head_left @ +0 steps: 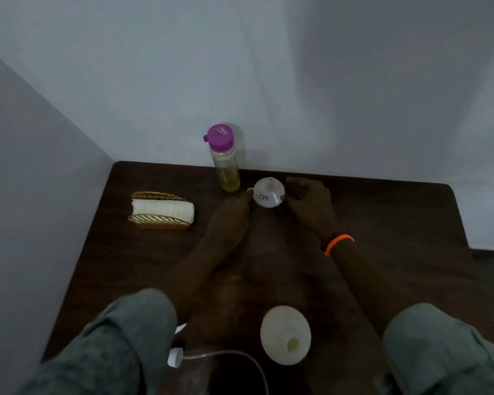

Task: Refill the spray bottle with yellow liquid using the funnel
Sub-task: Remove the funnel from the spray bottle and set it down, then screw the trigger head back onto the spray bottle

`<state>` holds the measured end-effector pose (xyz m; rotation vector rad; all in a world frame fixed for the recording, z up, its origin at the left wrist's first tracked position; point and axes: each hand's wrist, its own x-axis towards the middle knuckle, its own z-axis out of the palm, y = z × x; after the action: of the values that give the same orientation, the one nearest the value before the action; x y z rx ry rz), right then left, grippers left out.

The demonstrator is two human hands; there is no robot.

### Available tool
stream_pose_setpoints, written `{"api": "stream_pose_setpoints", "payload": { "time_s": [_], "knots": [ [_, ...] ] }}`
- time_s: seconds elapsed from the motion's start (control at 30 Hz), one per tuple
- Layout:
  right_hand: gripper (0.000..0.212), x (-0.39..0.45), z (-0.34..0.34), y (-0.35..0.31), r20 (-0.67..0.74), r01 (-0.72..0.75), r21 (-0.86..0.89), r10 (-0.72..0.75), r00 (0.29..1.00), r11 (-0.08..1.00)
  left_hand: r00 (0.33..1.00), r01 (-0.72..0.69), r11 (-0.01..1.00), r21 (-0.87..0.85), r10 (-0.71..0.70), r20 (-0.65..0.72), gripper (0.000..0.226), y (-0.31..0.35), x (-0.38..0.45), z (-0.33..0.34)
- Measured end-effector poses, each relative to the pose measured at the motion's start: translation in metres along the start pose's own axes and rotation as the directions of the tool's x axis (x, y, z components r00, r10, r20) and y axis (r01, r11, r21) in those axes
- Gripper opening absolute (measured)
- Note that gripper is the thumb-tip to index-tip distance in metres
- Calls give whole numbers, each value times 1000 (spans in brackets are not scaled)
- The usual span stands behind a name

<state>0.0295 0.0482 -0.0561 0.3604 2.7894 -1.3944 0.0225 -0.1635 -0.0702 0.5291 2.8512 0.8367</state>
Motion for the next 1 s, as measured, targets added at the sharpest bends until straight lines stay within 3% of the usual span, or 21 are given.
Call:
{"api": "stream_pose_setpoints", "payload": {
  "time_s": [0.1,0.2,0.33,0.4,0.53,0.7,0.9,1.0],
  "knots": [
    [40,-40,-22,5,-81,-102,54,107,991,993,989,98,993,-63,-104,-105,22,4,-53,-18],
    [25,-99,-36,17,-185,-202,74,212,960,977,957,238,966,-96,-250,-146,21,-3,-122,-34],
    [7,-186,-38,32,-211,-369,224,414,885,902,919,384,911,-150,-393,-36,22,-28,-201,-53],
    [5,-226,-34,40,-170,-456,245,501,849,855,892,452,884,-118,-446,69,28,-41,-230,-55],
    [7,-289,-14,36,22,-579,206,588,809,789,867,498,851,-166,-490,94,38,-52,-266,-47],
    [22,-331,17,18,296,-608,129,555,777,783,885,462,879,-118,-448,131,51,-59,-277,-45],
    [36,-344,43,18,308,-614,45,574,759,788,848,497,868,12,-489,206,52,-69,-280,-44],
    [25,-345,48,16,306,-588,5,559,771,809,854,498,867,26,-495,157,41,-80,-283,-44]
  ]
}}
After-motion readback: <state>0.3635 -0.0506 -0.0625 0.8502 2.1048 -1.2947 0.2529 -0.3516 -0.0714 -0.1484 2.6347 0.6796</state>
